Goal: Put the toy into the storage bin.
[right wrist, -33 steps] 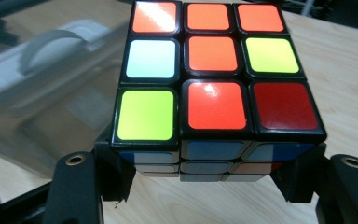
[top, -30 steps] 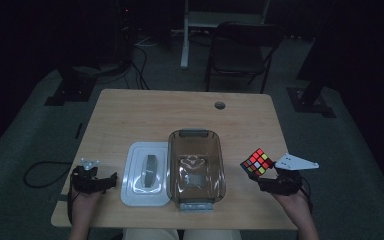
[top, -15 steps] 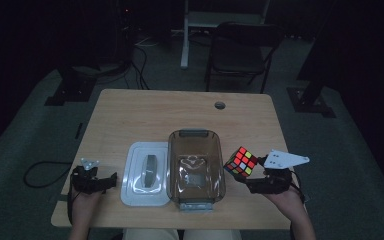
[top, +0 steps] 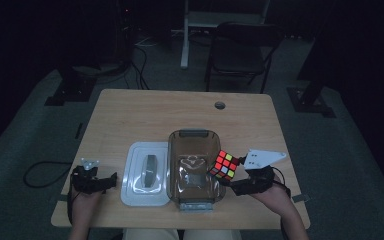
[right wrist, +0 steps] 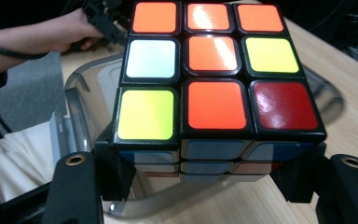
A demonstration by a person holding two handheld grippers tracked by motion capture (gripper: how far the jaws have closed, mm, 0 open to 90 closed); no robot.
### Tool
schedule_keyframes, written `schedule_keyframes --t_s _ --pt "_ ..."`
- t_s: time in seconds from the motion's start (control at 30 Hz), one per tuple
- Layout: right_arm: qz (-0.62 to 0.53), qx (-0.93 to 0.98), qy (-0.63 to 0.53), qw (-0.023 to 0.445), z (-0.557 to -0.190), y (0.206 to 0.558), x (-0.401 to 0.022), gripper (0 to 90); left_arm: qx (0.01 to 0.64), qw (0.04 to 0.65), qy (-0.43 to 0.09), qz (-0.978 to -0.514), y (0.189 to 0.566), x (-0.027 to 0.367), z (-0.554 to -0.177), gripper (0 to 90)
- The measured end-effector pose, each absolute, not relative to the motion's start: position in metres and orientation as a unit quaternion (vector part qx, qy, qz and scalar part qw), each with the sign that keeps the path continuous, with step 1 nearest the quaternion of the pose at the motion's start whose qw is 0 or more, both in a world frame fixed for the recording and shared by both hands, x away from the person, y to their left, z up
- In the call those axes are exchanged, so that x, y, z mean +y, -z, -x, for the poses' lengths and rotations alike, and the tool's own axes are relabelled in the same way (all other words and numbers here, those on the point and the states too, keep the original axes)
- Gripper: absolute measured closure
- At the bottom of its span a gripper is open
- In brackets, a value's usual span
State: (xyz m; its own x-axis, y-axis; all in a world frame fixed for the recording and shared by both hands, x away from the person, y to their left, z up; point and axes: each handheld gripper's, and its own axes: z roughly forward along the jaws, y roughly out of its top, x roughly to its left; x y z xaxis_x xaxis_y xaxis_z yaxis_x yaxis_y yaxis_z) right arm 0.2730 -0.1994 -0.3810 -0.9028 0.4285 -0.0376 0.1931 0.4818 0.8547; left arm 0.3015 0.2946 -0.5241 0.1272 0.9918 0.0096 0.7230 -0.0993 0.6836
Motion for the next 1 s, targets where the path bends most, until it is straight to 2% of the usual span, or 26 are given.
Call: schedule_keyframes --t_s 1.0 --pt "-0.102 0.924 -0.363 0.066 -0.295 0.388 -0.132 33.9 0.613 0.273 -0.246 -0.699 0.524 0.295 -0.301 0.5"
